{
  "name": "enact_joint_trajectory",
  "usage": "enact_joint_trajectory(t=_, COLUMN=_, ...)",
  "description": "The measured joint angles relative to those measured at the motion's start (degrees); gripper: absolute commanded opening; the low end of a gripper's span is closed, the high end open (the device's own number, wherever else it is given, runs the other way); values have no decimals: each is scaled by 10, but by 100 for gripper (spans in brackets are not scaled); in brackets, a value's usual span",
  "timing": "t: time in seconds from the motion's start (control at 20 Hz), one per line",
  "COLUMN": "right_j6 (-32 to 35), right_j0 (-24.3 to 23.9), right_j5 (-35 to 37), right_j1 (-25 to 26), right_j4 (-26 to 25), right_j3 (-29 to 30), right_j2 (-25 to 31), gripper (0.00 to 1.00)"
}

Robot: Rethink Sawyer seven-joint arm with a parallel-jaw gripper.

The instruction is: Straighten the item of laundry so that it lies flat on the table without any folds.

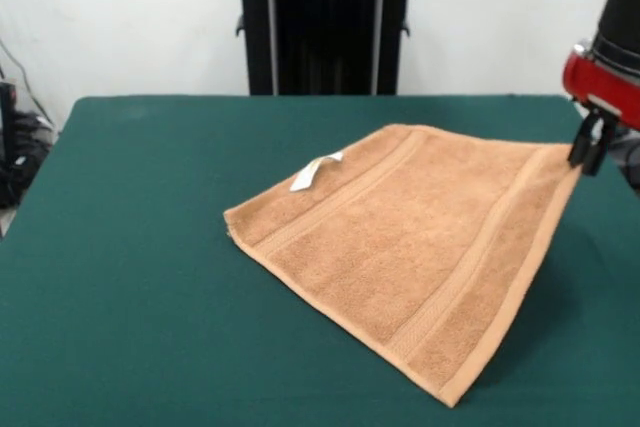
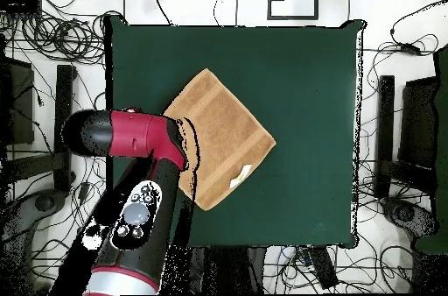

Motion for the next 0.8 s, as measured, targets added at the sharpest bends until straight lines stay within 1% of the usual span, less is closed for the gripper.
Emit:
enact_joint_trajectory(t=0.2, right_j6=1, right_j0=0, right_j5=0, right_j1=10, right_j4=1, right_j3=-11, right_j2=0, gripper=0)
enact_joint_trajectory(t=0.5, right_j6=1, right_j0=-7, right_j5=-18, right_j1=11, right_j4=-3, right_j3=3, right_j2=0, gripper=0)
enact_joint_trajectory(t=0.65, right_j6=1, right_j0=-20, right_j5=-48, right_j1=5, right_j4=-10, right_j3=20, right_j2=1, gripper=0)
enact_joint_trajectory(t=0.7, right_j6=1, right_j0=-31, right_j5=-76, right_j1=-1, right_j4=-14, right_j3=34, right_j2=1, gripper=0)
enact_joint_trajectory(t=0.8, right_j6=1, right_j0=-41, right_j5=-99, right_j1=-6, right_j4=-18, right_j3=46, right_j2=2, gripper=0)
